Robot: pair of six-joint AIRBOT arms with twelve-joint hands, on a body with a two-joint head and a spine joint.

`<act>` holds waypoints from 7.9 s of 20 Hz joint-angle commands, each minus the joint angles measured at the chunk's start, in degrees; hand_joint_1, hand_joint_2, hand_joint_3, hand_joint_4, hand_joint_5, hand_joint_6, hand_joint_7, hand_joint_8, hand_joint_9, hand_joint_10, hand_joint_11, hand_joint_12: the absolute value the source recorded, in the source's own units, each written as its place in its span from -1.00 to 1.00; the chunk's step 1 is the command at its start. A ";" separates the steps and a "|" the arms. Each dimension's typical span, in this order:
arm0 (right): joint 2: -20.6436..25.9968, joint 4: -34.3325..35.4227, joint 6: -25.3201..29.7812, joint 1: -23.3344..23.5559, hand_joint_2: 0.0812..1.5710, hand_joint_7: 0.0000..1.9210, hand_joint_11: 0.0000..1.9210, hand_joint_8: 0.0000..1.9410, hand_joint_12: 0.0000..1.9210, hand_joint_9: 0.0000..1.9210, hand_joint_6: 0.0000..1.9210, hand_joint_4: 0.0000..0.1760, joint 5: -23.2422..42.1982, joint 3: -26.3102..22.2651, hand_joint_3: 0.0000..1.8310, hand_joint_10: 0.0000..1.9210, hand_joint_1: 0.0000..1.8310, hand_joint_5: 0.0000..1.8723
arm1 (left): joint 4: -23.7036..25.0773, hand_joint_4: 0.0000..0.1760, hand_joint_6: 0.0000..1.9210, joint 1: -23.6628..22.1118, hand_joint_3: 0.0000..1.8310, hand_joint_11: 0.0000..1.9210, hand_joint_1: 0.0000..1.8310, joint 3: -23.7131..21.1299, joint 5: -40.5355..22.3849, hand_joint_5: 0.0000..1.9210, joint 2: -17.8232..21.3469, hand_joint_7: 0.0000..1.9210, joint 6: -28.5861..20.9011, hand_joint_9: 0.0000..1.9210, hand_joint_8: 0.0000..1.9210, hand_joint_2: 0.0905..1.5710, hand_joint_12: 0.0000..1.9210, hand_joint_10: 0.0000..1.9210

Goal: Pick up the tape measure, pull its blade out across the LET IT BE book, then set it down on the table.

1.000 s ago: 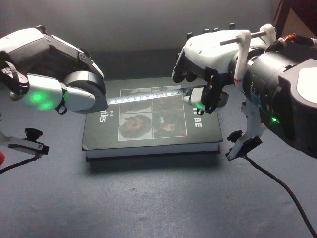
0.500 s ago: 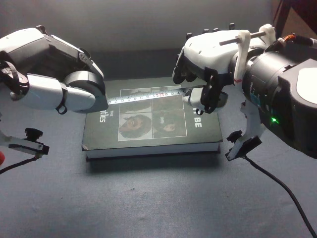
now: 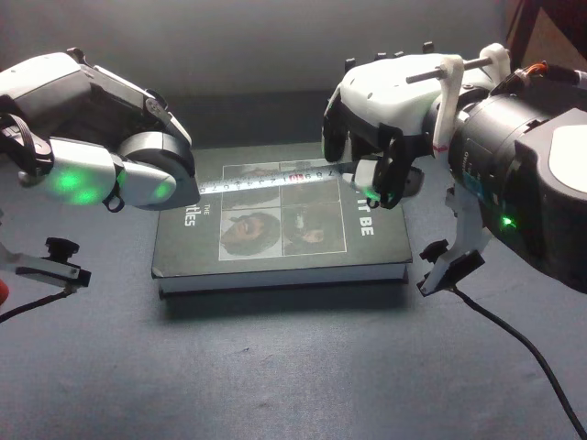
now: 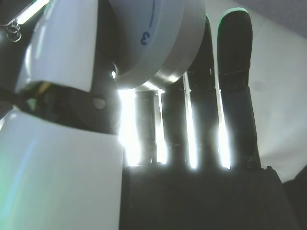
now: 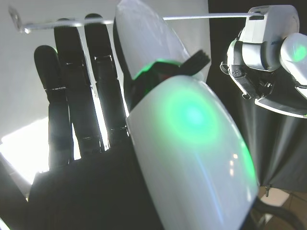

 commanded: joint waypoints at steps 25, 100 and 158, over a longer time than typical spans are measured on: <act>4.46 -5.16 1.17 -1.48 0.43 0.03 -0.33 0.17 0.56 -0.18 0.08 -1.00 2.17 1.47 -1.00 0.08 0.33 -0.07 | 0.05 -1.00 -0.27 -0.55 -1.00 -0.19 0.51 0.31 -7.12 0.08 -0.23 0.09 -1.42 -0.04 -0.08 0.35 0.29 0.31; 13.34 -15.38 5.18 -5.35 0.49 -0.02 -0.36 0.19 0.58 -0.27 0.21 -1.00 9.04 8.14 -1.00 0.54 0.47 -0.19 | 0.46 -1.00 -0.26 -0.40 -1.00 -0.19 0.51 0.32 -7.55 0.08 -0.41 0.04 -2.06 -0.03 -0.03 0.36 0.28 0.31; 27.11 -30.64 24.99 -18.95 0.29 -0.88 -1.00 -1.00 -0.54 -0.92 -1.00 -1.00 5.65 -23.61 -1.00 -1.00 -1.00 -0.90 | 30.72 -1.00 -0.31 22.89 -1.00 -0.18 0.51 37.39 -32.32 0.09 -18.19 0.07 -47.89 -0.04 -0.03 0.35 0.24 0.31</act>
